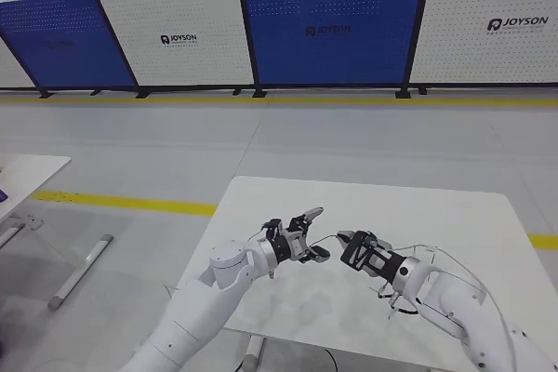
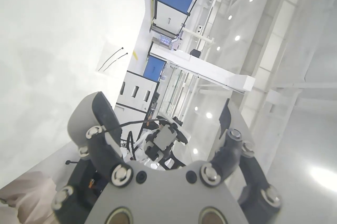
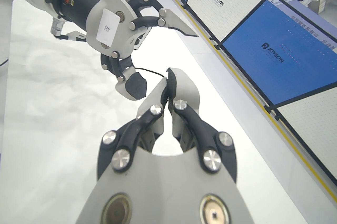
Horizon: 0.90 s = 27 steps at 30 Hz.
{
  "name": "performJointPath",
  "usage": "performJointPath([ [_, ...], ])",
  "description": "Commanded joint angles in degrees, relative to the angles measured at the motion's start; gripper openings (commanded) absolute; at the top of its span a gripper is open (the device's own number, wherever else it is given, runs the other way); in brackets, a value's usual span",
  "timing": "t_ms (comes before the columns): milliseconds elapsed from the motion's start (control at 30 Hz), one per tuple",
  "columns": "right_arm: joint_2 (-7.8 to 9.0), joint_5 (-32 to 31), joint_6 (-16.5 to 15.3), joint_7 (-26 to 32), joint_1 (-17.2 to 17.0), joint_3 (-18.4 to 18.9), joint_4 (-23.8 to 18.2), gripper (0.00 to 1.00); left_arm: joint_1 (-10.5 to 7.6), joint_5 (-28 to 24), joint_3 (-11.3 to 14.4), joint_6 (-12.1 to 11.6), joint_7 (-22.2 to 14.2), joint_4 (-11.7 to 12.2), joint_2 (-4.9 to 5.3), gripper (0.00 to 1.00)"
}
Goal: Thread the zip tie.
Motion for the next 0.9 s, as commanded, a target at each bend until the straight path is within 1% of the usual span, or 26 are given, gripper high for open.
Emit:
performJointPath([
  [0,0.0,0.0,0.0,0.0,0.0,0.0,0.0,0.0,0.09,-0.95,-0.28,0.03,-1.05,0.26,0.08,1.0],
  [67,0.0,0.0,0.0,0.0,0.0,0.0,0.0,0.0,0.37,-1.93,-0.56,0.03,-2.3,0.57,0.21,1.0],
  [100,0.0,0.0,0.0,0.0,0.0,0.0,0.0,0.0,0.42,-1.95,-0.62,0.03,-2.67,0.65,0.29,0.71],
  [133,0.0,0.0,0.0,0.0,0.0,0.0,0.0,0.0,0.59,-2.66,-0.62,0.03,-3.34,0.91,0.38,0.57],
  [167,0.0,0.0,0.0,0.0,0.0,0.0,0.0,0.0,0.61,-3.36,-0.61,0.03,-3.81,1.21,0.45,0.46],
  [200,0.0,0.0,0.0,0.0,0.0,0.0,0.0,0.0,0.49,-3.89,-0.58,0.03,-4.19,1.51,0.54,0.39],
  [233,0.0,0.0,0.0,0.0,0.0,0.0,0.0,0.0,0.37,-4.66,-0.56,0.03,-4.55,1.87,0.61,0.24],
  [267,0.0,0.0,0.0,0.0,0.0,0.0,0.0,0.0,0.11,-5.83,-0.58,0.03,-4.78,2.39,0.7,0.2],
  [333,0.0,0.0,0.0,0.0,0.0,0.0,0.0,0.0,-0.17,-7.29,-0.4,0.03,-5.35,2.86,0.84,0.16],
  [433,0.0,0.0,0.0,0.0,0.0,0.0,0.0,0.0,-0.67,-8.39,0.17,0.03,-5.9,3.4,1.25,0.03],
  [467,0.0,0.0,0.0,0.0,0.0,0.0,0.0,0.0,-0.77,-8.71,0.5,0.03,-6.08,3.53,1.38,0.0],
  [500,0.0,0.0,0.0,0.0,0.0,0.0,0.0,0.0,-0.96,-9.42,1.05,0.03,-6.49,3.79,1.57,0.0],
  [633,0.0,0.0,0.0,0.0,0.0,0.0,0.0,0.0,-2.06,-11.08,2.32,0.03,-5.69,4.43,2.22,0.0],
  [867,0.0,0.0,0.0,0.0,0.0,0.0,0.0,0.0,-3.24,-13.05,4.18,0.03,-4.82,4.57,3.39,0.0],
])
